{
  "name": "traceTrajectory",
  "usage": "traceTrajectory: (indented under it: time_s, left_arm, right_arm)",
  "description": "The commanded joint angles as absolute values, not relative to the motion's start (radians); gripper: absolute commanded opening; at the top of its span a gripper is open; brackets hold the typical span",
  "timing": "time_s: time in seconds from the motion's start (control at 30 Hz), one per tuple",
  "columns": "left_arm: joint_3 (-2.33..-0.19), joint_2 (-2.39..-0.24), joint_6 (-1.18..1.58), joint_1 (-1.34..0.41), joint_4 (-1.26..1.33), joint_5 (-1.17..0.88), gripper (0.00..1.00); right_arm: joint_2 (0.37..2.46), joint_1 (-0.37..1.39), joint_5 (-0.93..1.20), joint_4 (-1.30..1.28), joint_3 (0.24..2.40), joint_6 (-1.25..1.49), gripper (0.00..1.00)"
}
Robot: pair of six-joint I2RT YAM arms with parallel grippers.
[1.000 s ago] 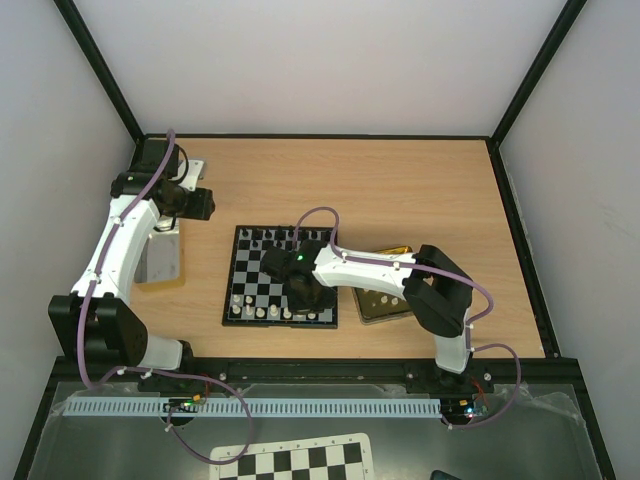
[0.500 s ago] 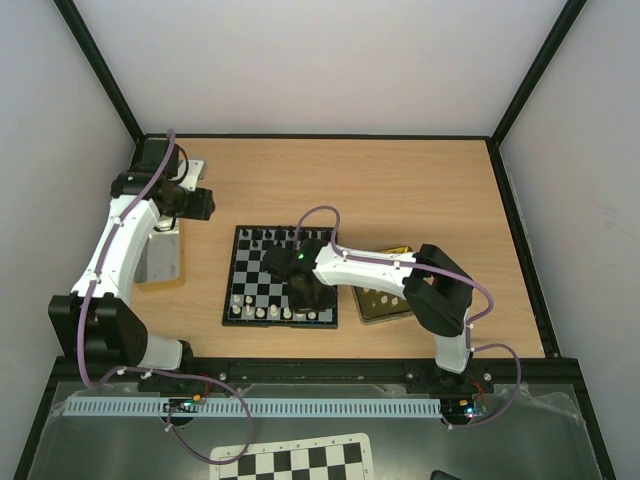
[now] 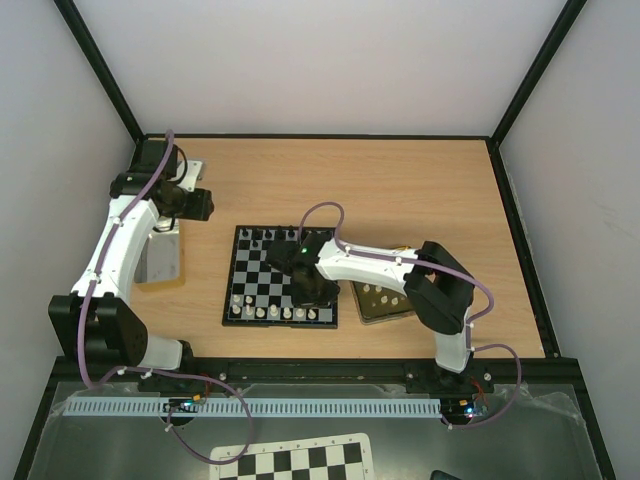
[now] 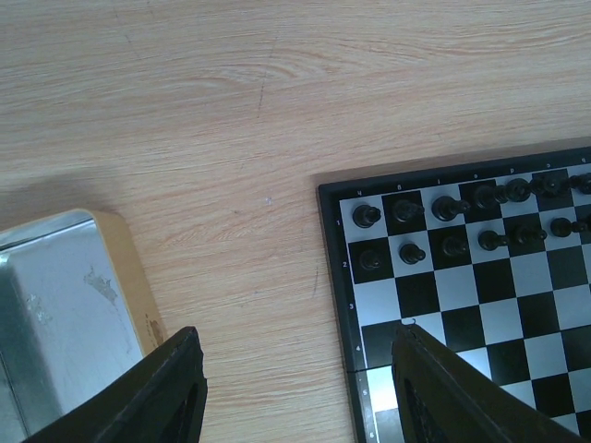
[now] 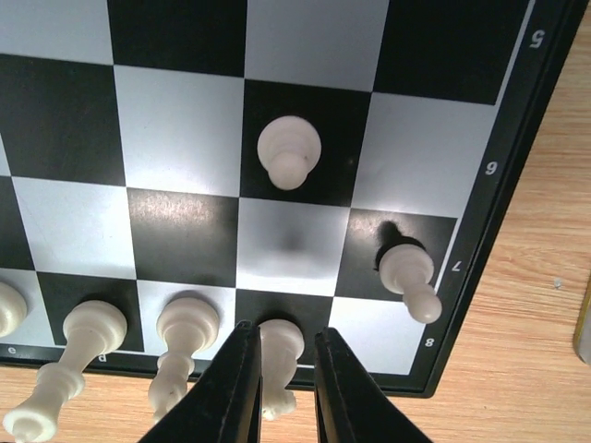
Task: Set up the chess pieces on the board
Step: Place the chess piece on the chessboard, then pick up the chess piece from the storage box.
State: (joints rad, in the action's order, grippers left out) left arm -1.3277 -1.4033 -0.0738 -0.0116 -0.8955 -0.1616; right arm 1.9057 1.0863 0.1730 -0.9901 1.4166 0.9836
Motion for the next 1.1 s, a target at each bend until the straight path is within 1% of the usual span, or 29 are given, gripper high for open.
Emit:
traceTrajectory:
  time_s: [0.0,0.27,0.43,0.53,0.63,0.73,0.87,1.07]
  left_arm:
    - [-1.317,-1.382,-0.066,-0.003,-0.894,-0.169,0.56]
    - [-1.312,-1.381,-0.068,0.003,-0.891,-0.167,0.56]
    - [-1.318,-1.383,-0.069,0.005,-0.894,-0.167,0.56]
    - [-1.318,-1.382,-0.071,0.005,-0.895,-0.169,0.56]
    - [-1.315,-1.379,-0.071,0.007,-0.895,-0.168,0.56]
    - [-1.313,-1.381,-0.072,0.008,-0.894,-0.169,0.56]
    - [-1.319,-1.386,-0.072,0.009,-0.897,-0.169,0.56]
    - [-1.329,-1.392,-0.074,0.009,-0.903,-0.161,0.56]
  right_arm:
    - [1.916,1.074,0.139,-1.006,1.443,0.961,0.15]
    - [1.921,1.056,0.066,-1.058,1.544,0.932,0.14]
    - [1.842,0.990,0.027,-1.110,1.578,0.939,0.12]
    - [1.756,0.926,0.012,-1.133,1.514,0.939,0.15]
    - [1.671,0.852,0.004,-1.133,1.412,0.921,0.22]
    - [1.610,0.758,0.014,-1.104,1.314,0.891,0.24]
    - [1.603,0.622,0.024,-1.054,1.249,0.836,0.26]
    - [1.634,0.476,0.064,-0.988,1.211,0.783,0.27]
